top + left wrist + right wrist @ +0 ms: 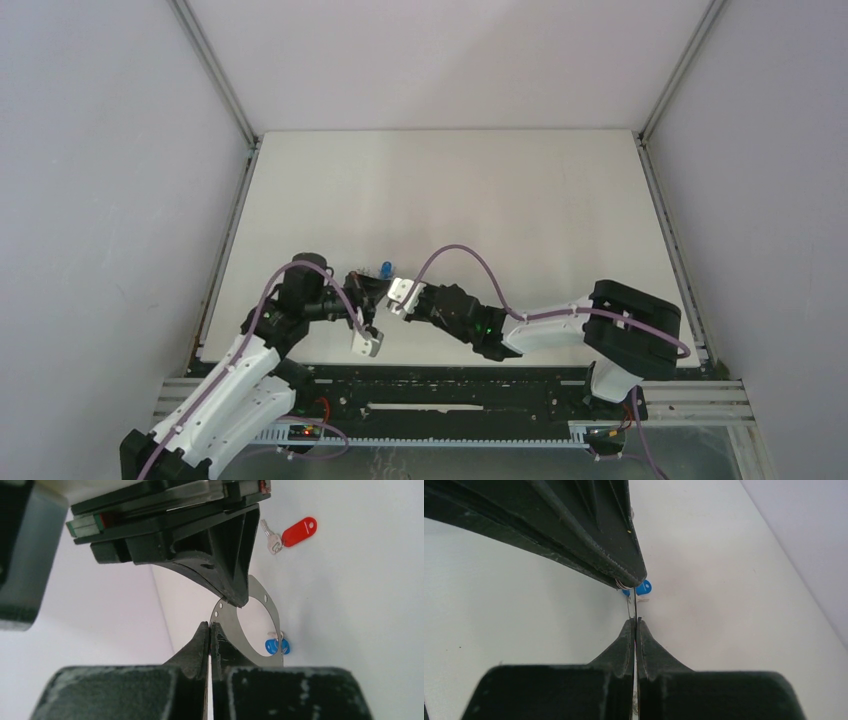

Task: Put the keys on the keyring

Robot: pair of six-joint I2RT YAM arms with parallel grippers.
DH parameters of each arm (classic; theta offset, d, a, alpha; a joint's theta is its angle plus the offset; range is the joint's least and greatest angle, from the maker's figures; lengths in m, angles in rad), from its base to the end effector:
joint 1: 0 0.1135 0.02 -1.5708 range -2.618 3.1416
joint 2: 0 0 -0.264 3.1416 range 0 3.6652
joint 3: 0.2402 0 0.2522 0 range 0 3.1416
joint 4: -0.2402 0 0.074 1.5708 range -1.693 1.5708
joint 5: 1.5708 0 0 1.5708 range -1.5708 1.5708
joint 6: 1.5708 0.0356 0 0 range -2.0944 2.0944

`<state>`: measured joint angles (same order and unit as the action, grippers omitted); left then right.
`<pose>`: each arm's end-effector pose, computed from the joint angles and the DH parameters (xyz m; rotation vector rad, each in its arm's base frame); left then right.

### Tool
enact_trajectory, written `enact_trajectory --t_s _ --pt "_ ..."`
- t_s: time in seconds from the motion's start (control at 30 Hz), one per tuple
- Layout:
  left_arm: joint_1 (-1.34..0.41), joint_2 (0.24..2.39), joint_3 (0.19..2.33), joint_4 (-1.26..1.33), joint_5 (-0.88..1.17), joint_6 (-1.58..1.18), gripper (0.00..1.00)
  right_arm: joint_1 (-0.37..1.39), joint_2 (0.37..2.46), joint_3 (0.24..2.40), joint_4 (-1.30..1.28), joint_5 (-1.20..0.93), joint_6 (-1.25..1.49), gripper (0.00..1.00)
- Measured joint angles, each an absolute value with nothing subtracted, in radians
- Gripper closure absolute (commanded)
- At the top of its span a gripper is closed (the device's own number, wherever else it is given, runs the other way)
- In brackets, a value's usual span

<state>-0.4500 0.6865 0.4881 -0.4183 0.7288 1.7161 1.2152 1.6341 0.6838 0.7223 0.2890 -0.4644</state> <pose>0.1246 -0.0865 0.2332 1.9309 0.5827 -0.0034 0.1255 0.3089 0.1881 -1.1917 1.3460 0.2785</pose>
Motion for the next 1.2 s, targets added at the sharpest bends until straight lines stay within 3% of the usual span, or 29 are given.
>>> enact_trajectory --t_s 0.43,0.67,0.83,1.2 --pt "-0.461 0.678 0.677 -0.516 0.755 1.246 0.99 1.205 1.474 0.682 0.658 0.192 -0.426 1.00" --pt "-0.463 0.686 0.698 -0.524 0.752 1.069 0.82 1.205 1.442 0.682 0.603 0.156 -0.404 1.00" --pt "-0.466 0.746 0.819 -0.598 0.736 1.000 0.63 1.205 1.401 0.682 0.598 0.148 -0.390 1.00" --pt "-0.464 0.831 1.039 -0.835 0.733 1.009 0.63 1.203 1.367 0.677 0.509 0.118 -0.370 1.00"
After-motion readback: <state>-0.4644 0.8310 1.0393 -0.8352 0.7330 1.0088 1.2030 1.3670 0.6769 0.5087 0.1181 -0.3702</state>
